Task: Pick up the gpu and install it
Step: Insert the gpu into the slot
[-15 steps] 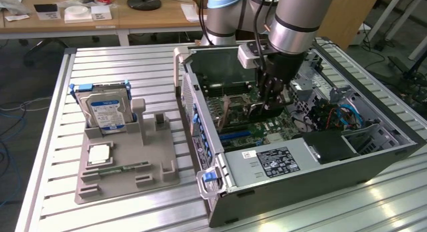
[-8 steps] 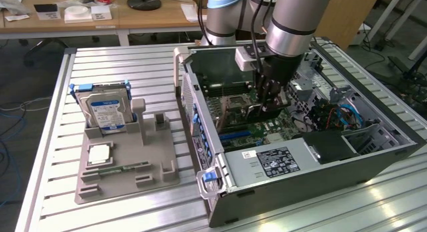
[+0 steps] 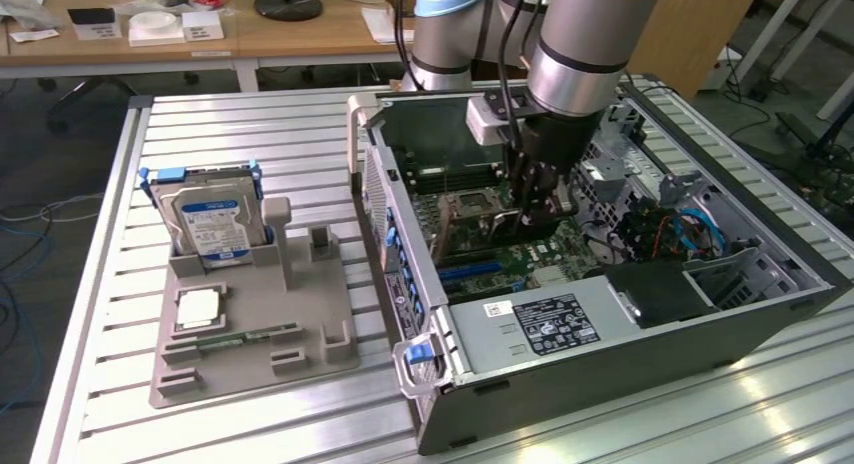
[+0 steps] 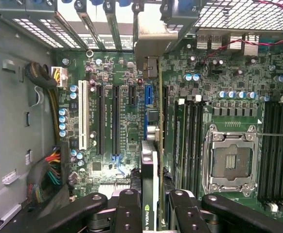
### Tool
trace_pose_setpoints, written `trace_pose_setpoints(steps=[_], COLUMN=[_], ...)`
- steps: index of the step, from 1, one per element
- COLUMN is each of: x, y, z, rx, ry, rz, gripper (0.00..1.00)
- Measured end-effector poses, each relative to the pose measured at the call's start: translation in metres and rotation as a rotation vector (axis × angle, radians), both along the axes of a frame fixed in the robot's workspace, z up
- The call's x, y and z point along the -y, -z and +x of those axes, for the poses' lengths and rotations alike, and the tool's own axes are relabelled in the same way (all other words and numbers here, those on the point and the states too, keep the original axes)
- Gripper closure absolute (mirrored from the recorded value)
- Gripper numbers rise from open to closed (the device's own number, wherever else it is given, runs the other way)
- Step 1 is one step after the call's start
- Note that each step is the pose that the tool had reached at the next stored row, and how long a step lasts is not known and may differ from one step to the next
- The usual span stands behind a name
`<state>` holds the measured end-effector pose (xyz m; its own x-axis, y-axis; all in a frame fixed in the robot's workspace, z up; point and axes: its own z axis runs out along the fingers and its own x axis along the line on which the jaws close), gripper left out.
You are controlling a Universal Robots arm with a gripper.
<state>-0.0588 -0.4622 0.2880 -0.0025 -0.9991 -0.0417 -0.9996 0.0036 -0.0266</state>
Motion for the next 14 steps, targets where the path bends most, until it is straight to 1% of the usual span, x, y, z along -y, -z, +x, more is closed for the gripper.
trace_pose_setpoints(steps=[14], x=[0.0000], y=[0.0020], z=[-0.0052], rx=[0.0000], ry=[0.000], rz=[0.0000], gripper=[0.73])
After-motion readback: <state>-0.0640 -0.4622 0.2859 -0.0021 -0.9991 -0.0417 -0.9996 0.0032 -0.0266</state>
